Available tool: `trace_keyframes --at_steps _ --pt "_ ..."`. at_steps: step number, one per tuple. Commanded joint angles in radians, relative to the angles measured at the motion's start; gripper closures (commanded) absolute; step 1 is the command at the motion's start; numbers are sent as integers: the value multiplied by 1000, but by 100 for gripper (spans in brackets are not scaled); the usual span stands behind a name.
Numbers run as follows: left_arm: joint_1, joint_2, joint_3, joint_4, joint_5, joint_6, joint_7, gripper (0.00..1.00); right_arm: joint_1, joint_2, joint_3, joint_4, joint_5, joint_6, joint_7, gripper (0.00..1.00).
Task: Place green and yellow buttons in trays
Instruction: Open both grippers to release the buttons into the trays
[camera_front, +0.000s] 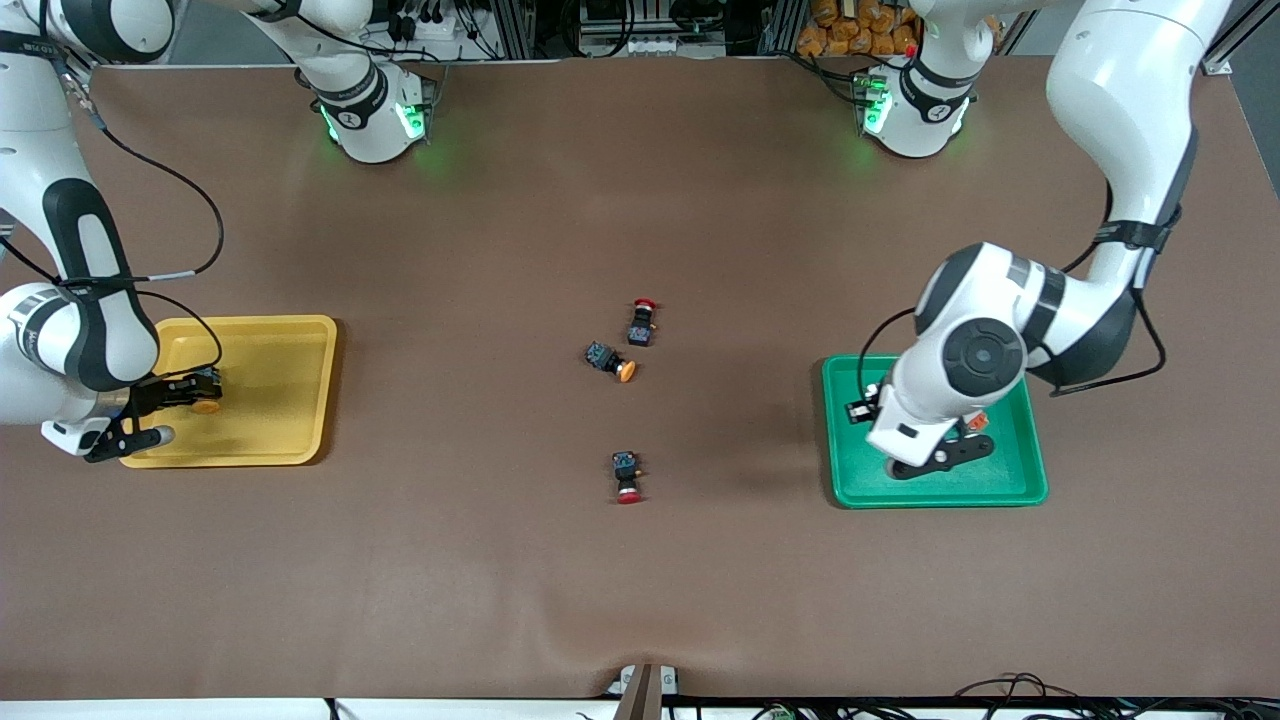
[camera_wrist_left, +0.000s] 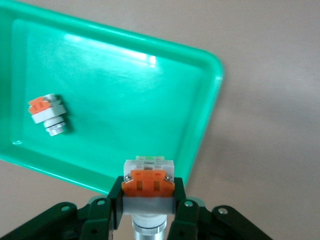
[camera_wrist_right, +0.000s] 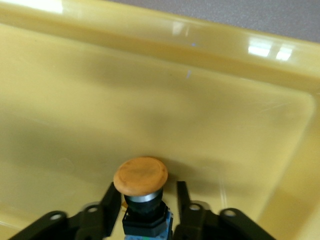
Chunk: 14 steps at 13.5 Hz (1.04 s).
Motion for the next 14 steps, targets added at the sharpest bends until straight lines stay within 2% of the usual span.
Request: trace_keyframes --at_steps 1,5,6,7,8,10,13,14 --pt "92 -28 -7 -105 4 71 25 100 2 -35 7 -2 25 -38 1 0" --pt "187 48 -6 -122 31 189 22 100 36 -46 11 112 99 -211 5 0" --pt "186 53 -4 -118 32 195 22 79 65 -60 11 123 103 -238 10 0" --pt "175 53 -4 -110 34 195 22 49 92 -75 11 124 114 -253 51 0" --pt "174 54 -4 -107 34 197 18 0 123 -92 11 126 120 -278 141 0" --pt "177 41 -9 -104 34 194 19 0 197 -126 13 126 132 -314 281 0" --pt "186 -88 -30 -90 18 145 18 0 299 -156 11 124 168 -347 468 0" --pt "188 -120 -53 -38 8 82 18 0 336 -161 13 126 169 -350 525 0"
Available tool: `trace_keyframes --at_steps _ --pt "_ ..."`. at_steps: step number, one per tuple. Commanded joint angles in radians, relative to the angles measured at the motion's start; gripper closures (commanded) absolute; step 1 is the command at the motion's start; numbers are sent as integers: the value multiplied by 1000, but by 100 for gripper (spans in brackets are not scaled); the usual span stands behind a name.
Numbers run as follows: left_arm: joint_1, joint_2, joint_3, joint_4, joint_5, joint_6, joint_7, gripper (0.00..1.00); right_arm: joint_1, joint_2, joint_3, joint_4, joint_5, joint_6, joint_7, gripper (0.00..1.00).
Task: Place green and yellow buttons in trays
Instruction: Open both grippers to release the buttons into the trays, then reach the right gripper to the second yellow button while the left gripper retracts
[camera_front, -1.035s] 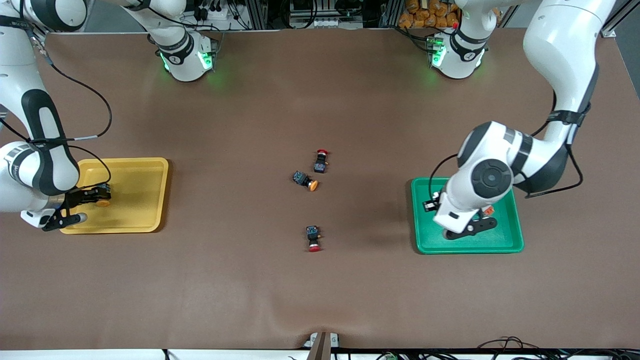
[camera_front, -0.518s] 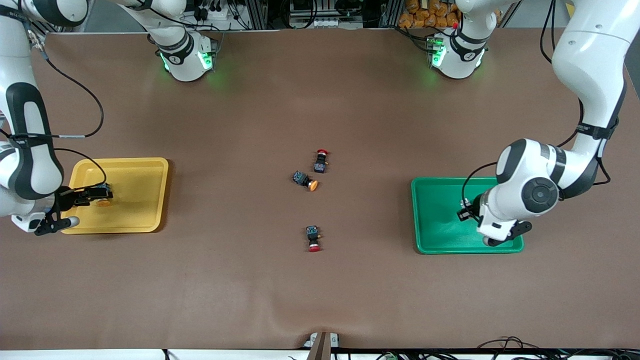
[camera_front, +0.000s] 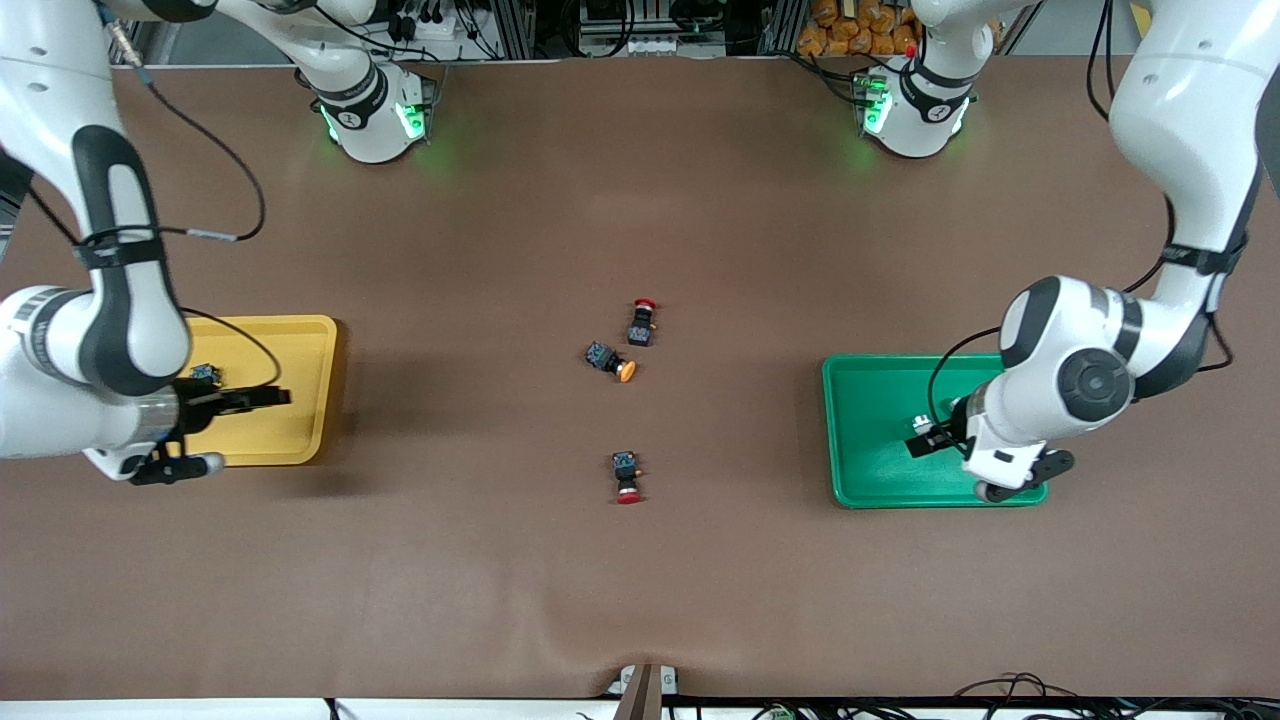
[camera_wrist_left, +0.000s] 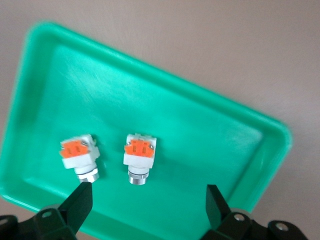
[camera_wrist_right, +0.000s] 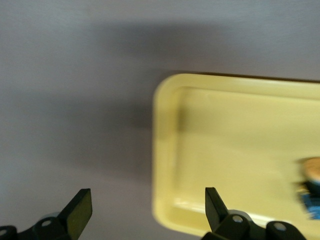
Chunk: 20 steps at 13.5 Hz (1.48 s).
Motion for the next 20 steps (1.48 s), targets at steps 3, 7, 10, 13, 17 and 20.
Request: trace_keyframes --at_steps 3,7,10,13,17,20 --pt "11 -130 -80 216 -13 -294 5 0 161 -45 -10 3 21 -14 107 0" --pt "32 -226 -92 329 -85 -446 211 0 318 -42 -10 10 39 33 255 0" --pt "81 -326 -94 337 -194 -530 365 0 417 -31 -10 6 96 76 471 0" --pt "84 -383 -89 360 -203 -552 482 0 524 16 -10 3 97 174 716 0" --pt "-27 -481 74 335 -235 -560 532 0 615 99 -7 4 117 302 989 0" --pt "-225 -545 387 245 -384 -558 603 0 654 133 -6 4 209 363 1102 0"
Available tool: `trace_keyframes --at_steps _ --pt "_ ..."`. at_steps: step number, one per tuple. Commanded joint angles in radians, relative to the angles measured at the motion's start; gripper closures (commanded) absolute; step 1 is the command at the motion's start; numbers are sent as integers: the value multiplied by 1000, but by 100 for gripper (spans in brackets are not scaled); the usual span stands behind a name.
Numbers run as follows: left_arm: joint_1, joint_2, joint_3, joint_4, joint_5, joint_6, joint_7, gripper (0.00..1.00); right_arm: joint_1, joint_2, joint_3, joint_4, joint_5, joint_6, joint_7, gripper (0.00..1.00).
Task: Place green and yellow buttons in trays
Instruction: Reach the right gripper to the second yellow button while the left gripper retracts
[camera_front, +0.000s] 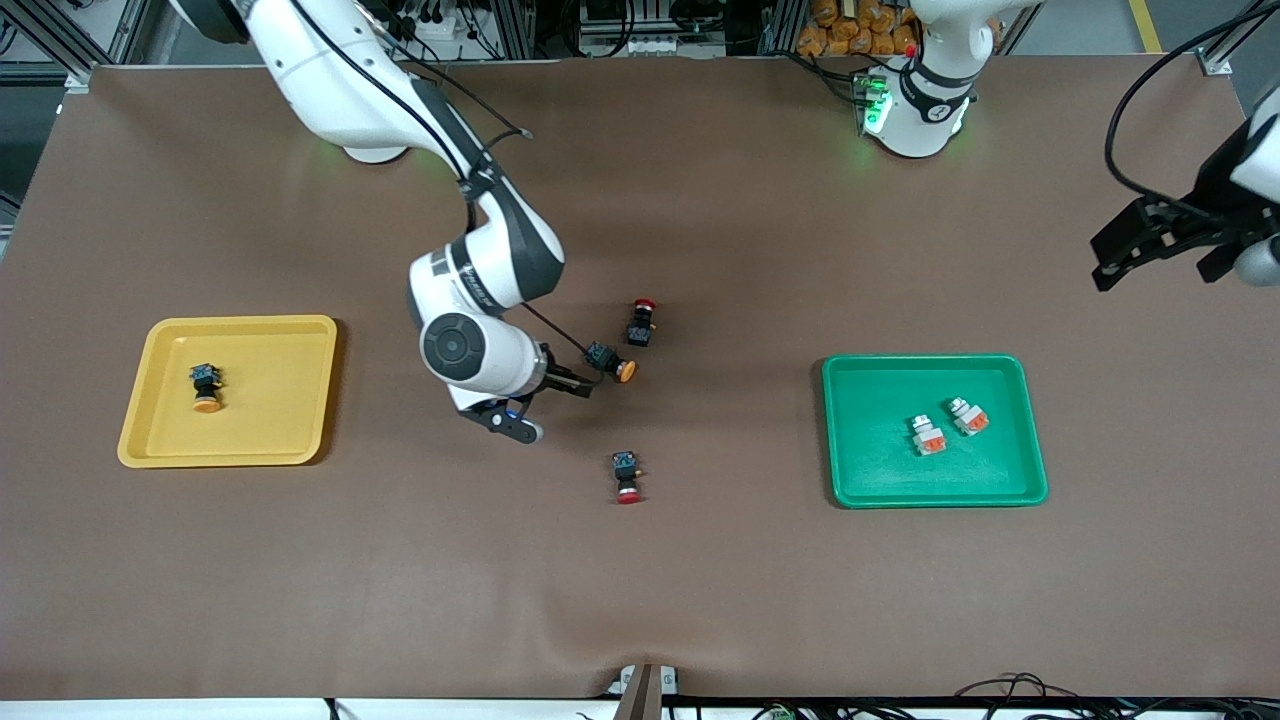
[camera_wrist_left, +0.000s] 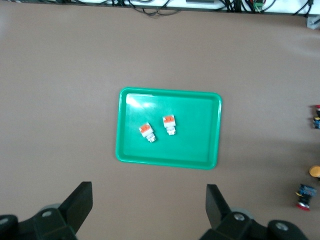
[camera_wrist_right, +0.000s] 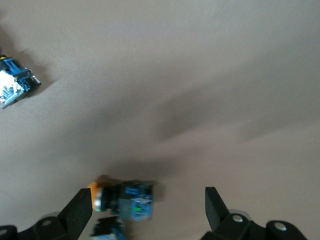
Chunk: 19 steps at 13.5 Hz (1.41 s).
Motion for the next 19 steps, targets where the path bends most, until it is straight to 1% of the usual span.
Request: trace_keyframes --at_steps 1,2,3,6,14,19 --pt "-93 -81 190 -120 -108 4 81 0 39 25 -10 5 69 50 87 0" --pt "-136 -98 236 -138 -108 4 85 0 56 41 -8 5 71 87 125 0" --pt "-158 -107 258 -145 -108 3 83 0 70 55 -10 5 71 104 148 0" --pt "-158 -121 250 -142 -104 -7 80 0 82 68 -10 2 72 116 168 0" --pt "-150 -111 255 -138 -102 -1 83 0 131 95 -10 -4 72 185 168 0" --pt "-155 -115 250 -136 -101 -8 83 0 125 94 -10 -10 56 167 150 0"
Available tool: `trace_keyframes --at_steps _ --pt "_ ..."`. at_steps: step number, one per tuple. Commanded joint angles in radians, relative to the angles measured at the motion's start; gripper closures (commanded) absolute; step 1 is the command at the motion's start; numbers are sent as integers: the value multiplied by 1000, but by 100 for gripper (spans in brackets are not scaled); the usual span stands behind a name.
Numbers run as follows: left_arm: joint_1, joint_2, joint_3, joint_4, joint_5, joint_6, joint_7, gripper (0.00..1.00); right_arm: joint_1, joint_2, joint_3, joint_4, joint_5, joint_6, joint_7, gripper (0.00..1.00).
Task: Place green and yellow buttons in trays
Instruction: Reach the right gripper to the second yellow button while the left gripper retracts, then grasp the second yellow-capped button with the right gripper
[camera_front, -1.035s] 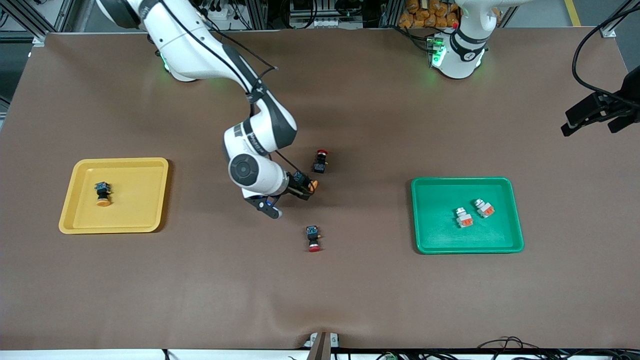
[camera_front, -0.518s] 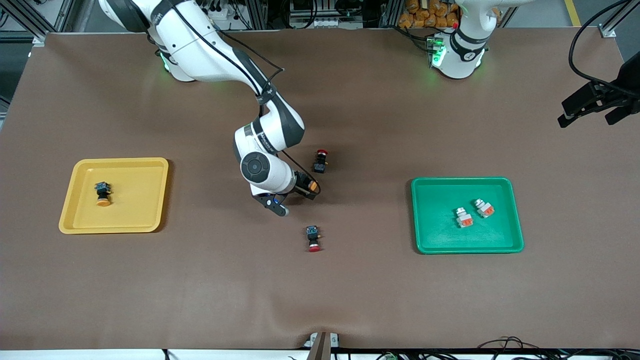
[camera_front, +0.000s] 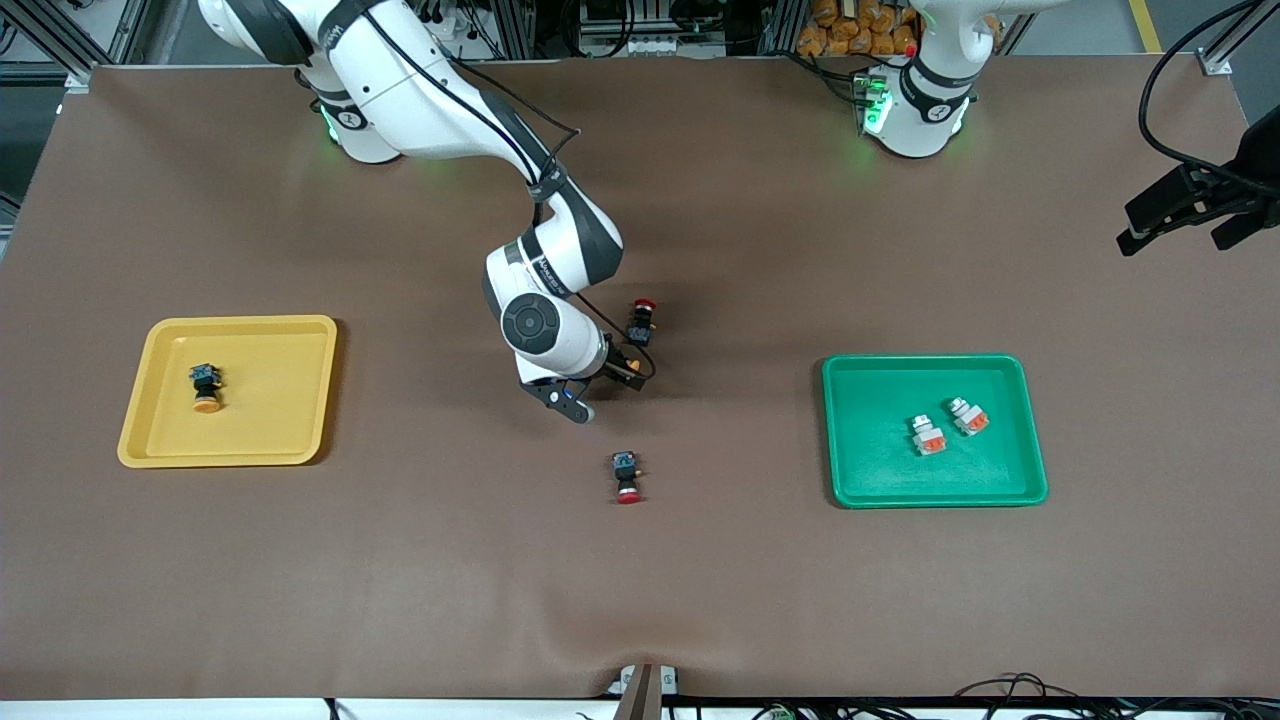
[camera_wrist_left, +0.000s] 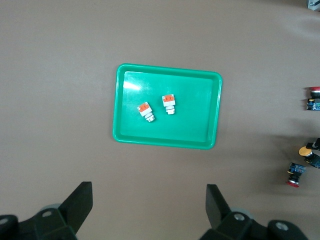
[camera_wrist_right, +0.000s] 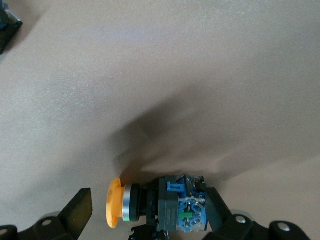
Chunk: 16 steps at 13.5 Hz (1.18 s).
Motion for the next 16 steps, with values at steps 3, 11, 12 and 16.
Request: trace_keyframes --at_steps 3,11,12,16 --pt "-8 -14 1 -9 -6 -5 4 0 4 -1 -11 -8 1 -50 -19 0" --pt "-10 -15 1 -9 -6 -6 4 0 31 5 -13 -32 -14 -41 -19 100" --pt "-8 -15 1 -9 -6 -6 4 0 28 3 -13 -28 -14 -42 -19 100" --pt "-8 -17 1 -7 -6 -5 7 0 -2 -5 -16 -20 -14 -53 -28 100"
